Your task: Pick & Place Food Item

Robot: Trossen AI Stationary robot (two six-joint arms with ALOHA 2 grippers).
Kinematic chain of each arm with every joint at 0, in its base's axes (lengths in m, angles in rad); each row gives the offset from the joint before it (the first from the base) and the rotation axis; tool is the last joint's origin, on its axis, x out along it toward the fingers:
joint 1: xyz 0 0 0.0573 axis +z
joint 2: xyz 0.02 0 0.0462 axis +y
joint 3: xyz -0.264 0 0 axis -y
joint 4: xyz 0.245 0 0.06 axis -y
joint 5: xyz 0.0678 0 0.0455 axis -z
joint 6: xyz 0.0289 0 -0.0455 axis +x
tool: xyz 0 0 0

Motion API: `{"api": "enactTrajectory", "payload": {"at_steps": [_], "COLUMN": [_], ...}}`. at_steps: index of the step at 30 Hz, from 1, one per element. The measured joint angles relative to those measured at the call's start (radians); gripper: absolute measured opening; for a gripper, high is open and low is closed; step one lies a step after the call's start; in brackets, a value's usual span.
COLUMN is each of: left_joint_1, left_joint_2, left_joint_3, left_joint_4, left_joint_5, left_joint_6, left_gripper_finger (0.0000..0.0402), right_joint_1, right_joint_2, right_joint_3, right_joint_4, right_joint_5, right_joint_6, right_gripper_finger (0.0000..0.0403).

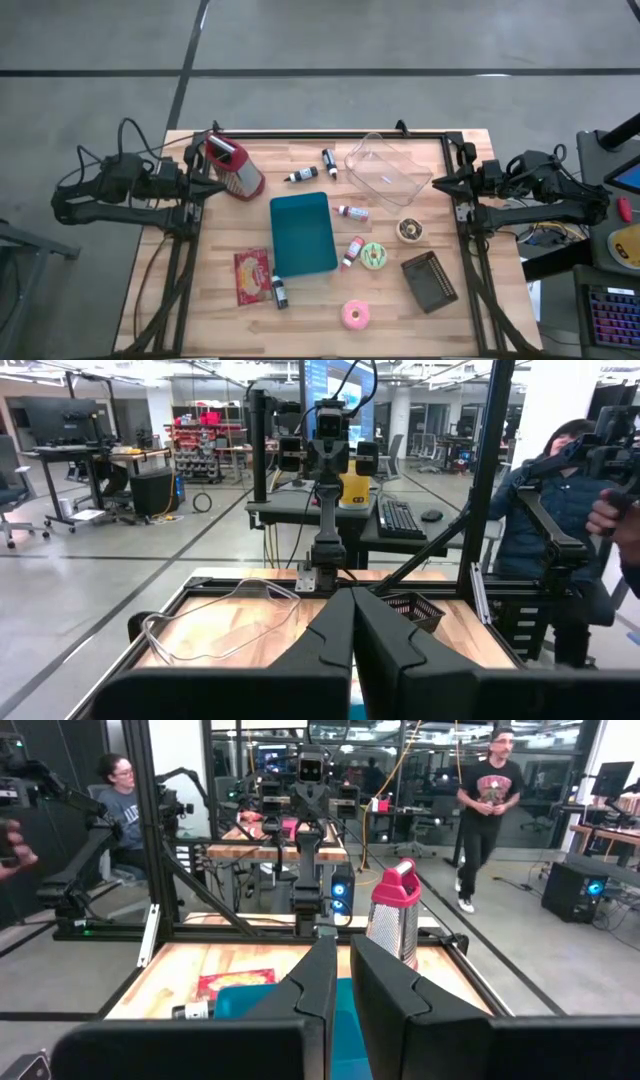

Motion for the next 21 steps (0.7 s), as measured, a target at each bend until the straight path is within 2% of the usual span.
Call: {"api": "enactTrajectory", "payload": {"at_steps": [21], "left_joint_1": [0.0], "left_joint_2": [0.018], "left_joint_3": [0.0], "left_joint_4": [0.001], "left_joint_5": [0.0], "left_joint_6": [-0.005], "left_gripper_finger": [0.0008], "right_joint_1": [0.0], "right_joint_2": [0.003], "right_joint_3": [0.0], "right_joint_4": [0.013], "right_joint_5": [0.001], "right_joint_6": [0.009], "right_gripper_finger": [0.0034]}}
